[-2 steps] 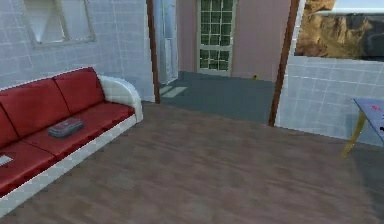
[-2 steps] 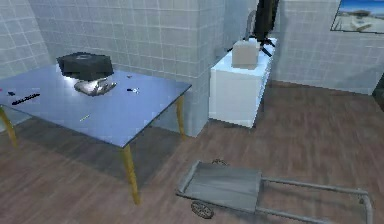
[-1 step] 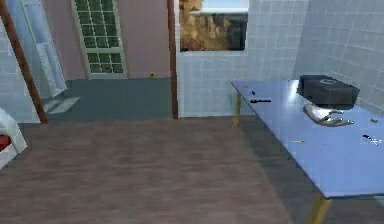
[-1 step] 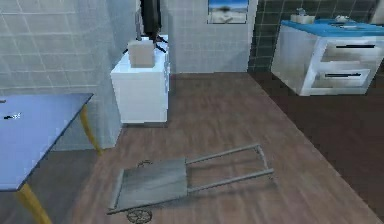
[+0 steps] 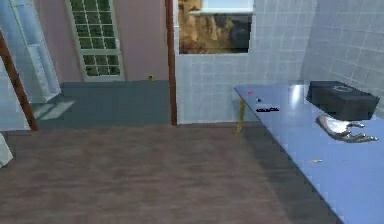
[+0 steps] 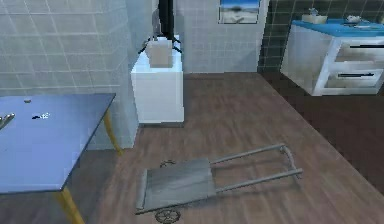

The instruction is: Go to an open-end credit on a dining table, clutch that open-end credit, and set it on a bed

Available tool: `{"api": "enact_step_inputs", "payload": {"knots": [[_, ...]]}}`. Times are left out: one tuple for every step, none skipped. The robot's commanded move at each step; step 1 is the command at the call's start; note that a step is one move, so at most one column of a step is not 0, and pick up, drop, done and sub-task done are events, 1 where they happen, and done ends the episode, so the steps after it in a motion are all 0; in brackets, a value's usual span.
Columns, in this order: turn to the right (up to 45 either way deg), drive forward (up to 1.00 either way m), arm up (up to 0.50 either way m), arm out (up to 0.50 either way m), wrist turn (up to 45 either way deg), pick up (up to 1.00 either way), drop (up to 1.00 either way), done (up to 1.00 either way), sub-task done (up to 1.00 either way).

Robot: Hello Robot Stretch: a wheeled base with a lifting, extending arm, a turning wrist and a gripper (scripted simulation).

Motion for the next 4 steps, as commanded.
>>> {"api": "enact_step_inputs", "payload": {"knots": [[3.0,0.00,0.00,0.00,0.0,0.00,0.00,0.00,0.00],[0.0,1.00,0.00,0.00,0.0,0.00,0.00,0.00,0.00],[12.0,0.00,0.00,0.00,0.0,0.00,0.00,0.00,0.00],[0.0,0.15,0.00,0.00,0.0,0.00,0.00,0.00,0.00]]}}
